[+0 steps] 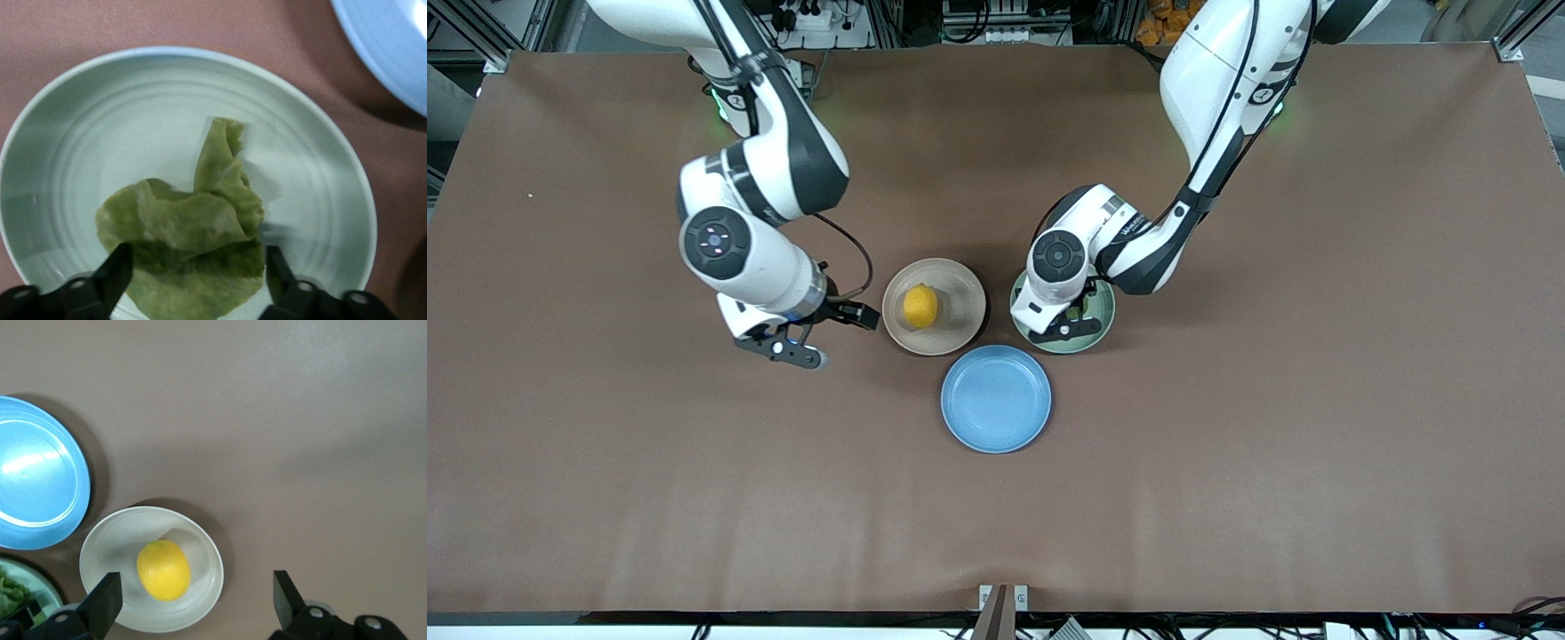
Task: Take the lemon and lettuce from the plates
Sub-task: 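Close the left gripper on the lettuce while the right gripper lowers to the lemon, then lift the lettuce with the left gripper while the right gripper grasps the lemon, then release the lettuce on the table while the right gripper lifts the lemon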
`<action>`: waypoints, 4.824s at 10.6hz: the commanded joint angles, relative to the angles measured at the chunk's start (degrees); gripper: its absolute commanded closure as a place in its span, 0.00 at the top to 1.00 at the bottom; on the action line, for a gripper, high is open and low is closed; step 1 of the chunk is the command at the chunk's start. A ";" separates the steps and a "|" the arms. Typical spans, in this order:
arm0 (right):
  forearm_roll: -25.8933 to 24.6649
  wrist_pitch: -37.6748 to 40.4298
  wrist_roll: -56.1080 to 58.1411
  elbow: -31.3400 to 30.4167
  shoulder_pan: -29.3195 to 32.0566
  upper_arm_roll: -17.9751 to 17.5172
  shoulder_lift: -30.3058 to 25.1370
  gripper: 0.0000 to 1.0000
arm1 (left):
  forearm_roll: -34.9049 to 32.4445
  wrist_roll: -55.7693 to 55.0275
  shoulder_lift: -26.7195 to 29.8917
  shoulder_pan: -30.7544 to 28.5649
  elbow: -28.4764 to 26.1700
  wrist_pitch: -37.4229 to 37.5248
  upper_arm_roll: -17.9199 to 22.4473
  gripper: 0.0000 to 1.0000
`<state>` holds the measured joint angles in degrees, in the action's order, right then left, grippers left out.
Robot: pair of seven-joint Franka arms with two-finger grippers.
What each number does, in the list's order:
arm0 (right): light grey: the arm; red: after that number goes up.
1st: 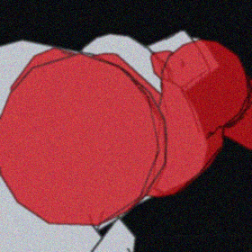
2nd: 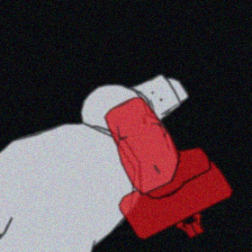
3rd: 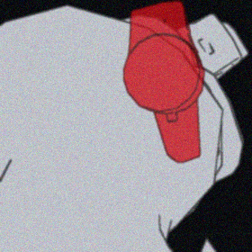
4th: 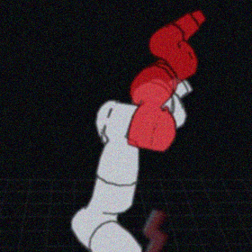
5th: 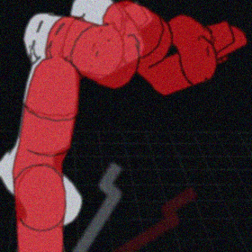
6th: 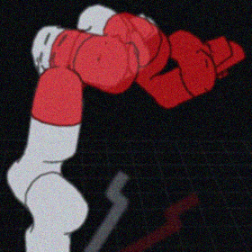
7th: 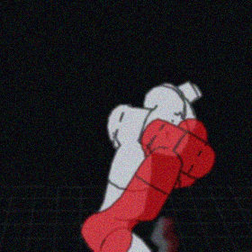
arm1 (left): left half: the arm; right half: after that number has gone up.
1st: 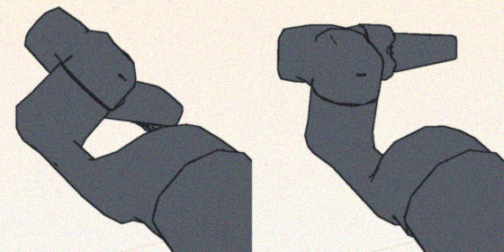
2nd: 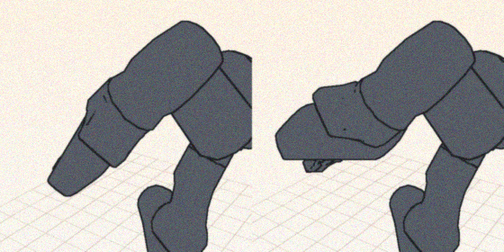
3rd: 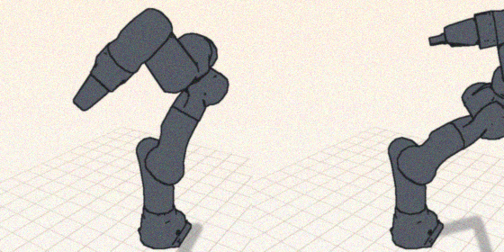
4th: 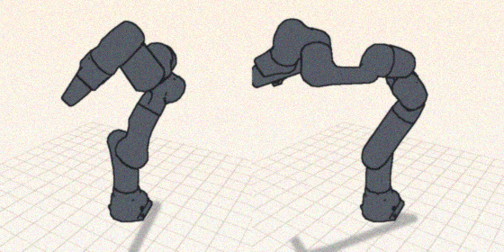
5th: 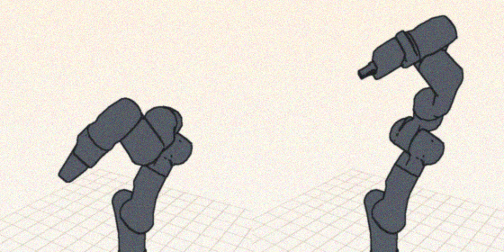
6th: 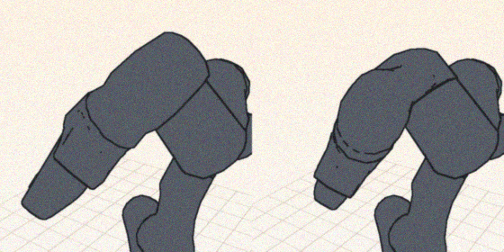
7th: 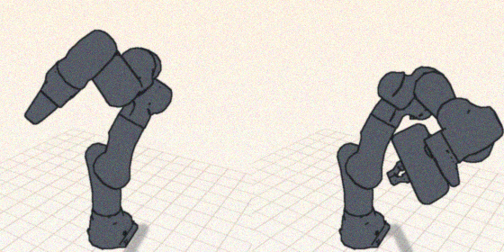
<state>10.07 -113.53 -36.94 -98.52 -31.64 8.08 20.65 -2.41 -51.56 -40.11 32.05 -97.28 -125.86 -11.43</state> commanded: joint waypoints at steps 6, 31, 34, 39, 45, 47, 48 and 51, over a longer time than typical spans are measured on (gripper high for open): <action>1.09 -18.71 -11.83 -8.43 -7.29 0.45 4.04 1.00 | -0.76 -3.54 0.48 -0.15 0.07 -0.88 0.27 0.23; 1.00 -39.04 -16.94 -18.38 -14.50 0.54 11.25 1.00 | -5.31 37.05 3.74 -32.67 10.09 17.14 0.71 0.00; 1.00 -39.05 -16.94 -18.20 -14.42 0.54 11.52 0.77 | -6.03 37.05 1.01 -33.81 10.26 13.63 0.71 0.00; 1.09 -37.21 -17.47 -17.59 -12.84 0.54 10.47 0.57 | -6.20 36.35 -0.05 -33.81 10.53 10.37 1.15 0.96; 1.09 -19.02 -12.81 -11.17 -7.92 0.63 5.64 0.57 | -7.87 36.70 4.68 -33.81 11.58 10.89 3.17 1.00; 1.09 -18.66 -11.15 -11.17 -6.51 0.63 4.49 0.57 | -8.05 36.79 6.71 -33.81 11.58 11.07 3.17 1.00; 1.09 -18.66 -10.01 -11.17 -5.64 0.54 4.14 0.57 | -8.57 36.88 8.02 -33.72 11.58 11.07 3.17 1.00; 1.09 -8.77 -3.00 -10.82 -1.61 0.63 -1.03 0.57 | -11.13 42.23 14.43 -34.25 11.41 11.42 2.56 1.00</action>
<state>10.12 -129.58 -46.22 -108.62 -36.96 9.16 25.03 -12.06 -12.64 -31.42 -1.70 -84.35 -115.37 -8.37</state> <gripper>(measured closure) 0.401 0.000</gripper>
